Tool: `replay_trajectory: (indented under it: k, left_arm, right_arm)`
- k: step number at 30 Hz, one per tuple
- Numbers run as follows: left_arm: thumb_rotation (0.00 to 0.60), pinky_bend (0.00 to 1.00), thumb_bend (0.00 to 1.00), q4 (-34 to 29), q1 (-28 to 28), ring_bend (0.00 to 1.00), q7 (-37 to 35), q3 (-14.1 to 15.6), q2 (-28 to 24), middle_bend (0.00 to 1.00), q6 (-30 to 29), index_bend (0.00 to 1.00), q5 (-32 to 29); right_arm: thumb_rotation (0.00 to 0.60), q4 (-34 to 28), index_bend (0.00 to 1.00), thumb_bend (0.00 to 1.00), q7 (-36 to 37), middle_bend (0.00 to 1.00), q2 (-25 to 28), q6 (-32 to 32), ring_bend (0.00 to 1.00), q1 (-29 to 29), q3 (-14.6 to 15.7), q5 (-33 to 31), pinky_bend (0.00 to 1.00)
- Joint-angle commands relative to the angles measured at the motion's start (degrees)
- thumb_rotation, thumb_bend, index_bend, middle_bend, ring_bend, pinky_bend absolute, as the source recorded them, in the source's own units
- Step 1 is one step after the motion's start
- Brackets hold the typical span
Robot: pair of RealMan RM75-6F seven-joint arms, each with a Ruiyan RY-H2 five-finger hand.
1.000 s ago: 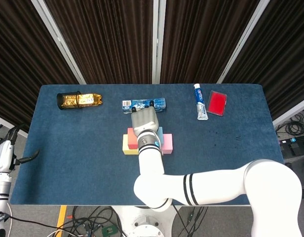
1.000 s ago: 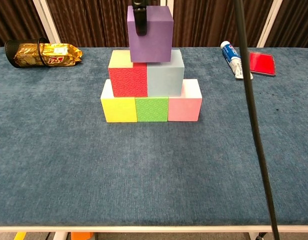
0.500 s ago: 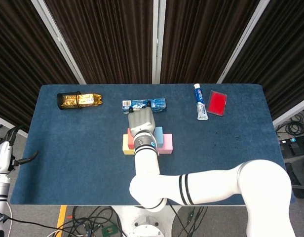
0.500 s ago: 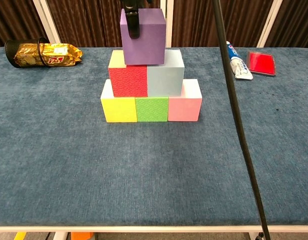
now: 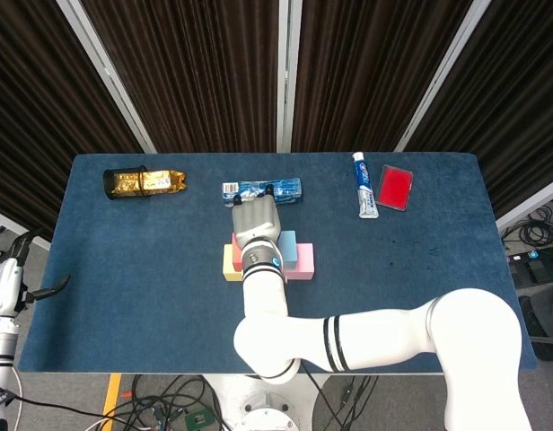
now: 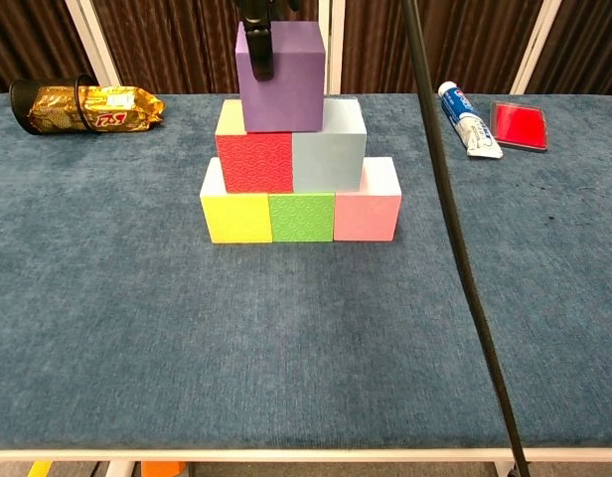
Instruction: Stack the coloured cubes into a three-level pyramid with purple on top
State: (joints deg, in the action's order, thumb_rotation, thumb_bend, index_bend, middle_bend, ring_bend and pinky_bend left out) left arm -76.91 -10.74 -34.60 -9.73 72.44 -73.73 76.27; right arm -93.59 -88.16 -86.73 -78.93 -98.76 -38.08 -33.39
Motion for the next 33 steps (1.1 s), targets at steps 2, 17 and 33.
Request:
replay_trajectory:
  k: [2, 17, 33]
  left_arm:
    - [0.6, 0.09, 0.22, 0.05, 0.02, 0.0, -0.03, 0.03, 0.04, 0.09, 0.06, 0.1, -0.01]
    - [0.6, 0.09, 0.22, 0.23, 0.06, 0.0, -0.42, 0.08, 0.15, 0.09, 0.29, 0.09, -0.01]
    - [0.6, 0.09, 0.22, -0.85, -0.29, 0.0, -0.2, -0.06, -0.6, 0.09, 0.72, 0.1, 0.18]
  right_arm:
    - [0.6, 0.23, 0.0, 0.1, -0.63, 0.5, -0.36, -0.47, 0.15, 0.2, -0.47, 0.04, 0.0]
    - [0.6, 0.03, 0.0, 0.1, -1.14, 0.16, -1.19, -1.35, 0.0, 1.43, -2.32, 1.65, 0.0]
    - [0.6, -14.07, 0.0, 0.06, 1.08, 0.12, 10.53, -3.41, 0.0, 7.52, -11.8, -0.09, 0.0]
